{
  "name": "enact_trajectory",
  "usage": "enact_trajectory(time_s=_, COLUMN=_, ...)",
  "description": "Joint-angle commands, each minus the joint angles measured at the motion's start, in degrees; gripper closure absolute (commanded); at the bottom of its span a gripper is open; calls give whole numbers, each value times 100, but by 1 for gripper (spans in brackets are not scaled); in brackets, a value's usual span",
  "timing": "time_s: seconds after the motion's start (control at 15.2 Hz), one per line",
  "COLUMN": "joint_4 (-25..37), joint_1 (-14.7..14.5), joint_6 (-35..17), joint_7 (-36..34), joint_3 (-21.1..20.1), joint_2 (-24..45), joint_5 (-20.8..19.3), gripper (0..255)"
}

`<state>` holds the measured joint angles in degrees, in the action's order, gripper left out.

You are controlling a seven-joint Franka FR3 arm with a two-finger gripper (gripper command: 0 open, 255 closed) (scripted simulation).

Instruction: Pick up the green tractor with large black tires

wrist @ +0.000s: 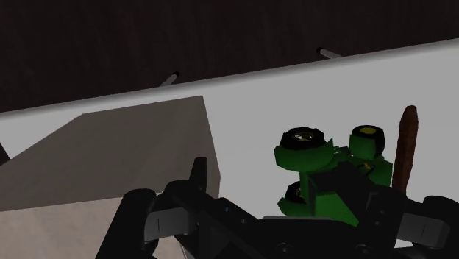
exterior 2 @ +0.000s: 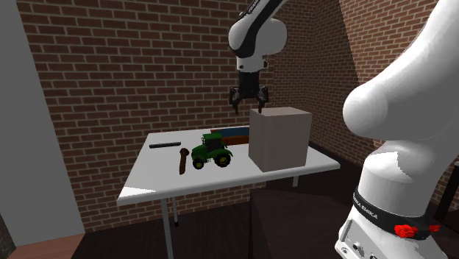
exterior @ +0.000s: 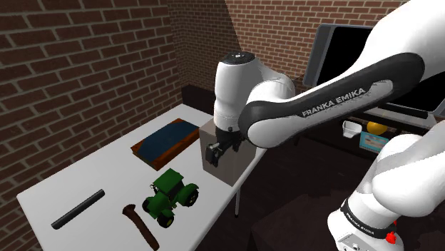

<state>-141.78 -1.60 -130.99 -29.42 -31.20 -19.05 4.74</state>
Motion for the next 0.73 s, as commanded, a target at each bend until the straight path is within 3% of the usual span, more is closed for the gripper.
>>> enact_trajectory(time_s=0.0, joint_4=196, joint_1=143, joint_6=-274, joint_7=-492, joint_3=-314, joint_2=480, joint_5=-336, gripper=0)
enact_trajectory(time_s=0.2, joint_4=585, joint_1=347, joint_6=-542, joint_7=-1373, joint_3=-740, joint_2=1281, joint_5=-1114, gripper=0)
enact_trajectory(time_s=0.4, joint_4=1079, joint_1=383, joint_6=-624, joint_7=-2394, joint_3=-973, joint_2=2184, joint_5=-2159, gripper=0)
enact_trajectory(time_s=0.66, joint_4=1887, joint_1=-81, joint_6=-471, joint_7=-3569, joint_3=-776, joint_2=3365, joint_5=-3437, gripper=0)
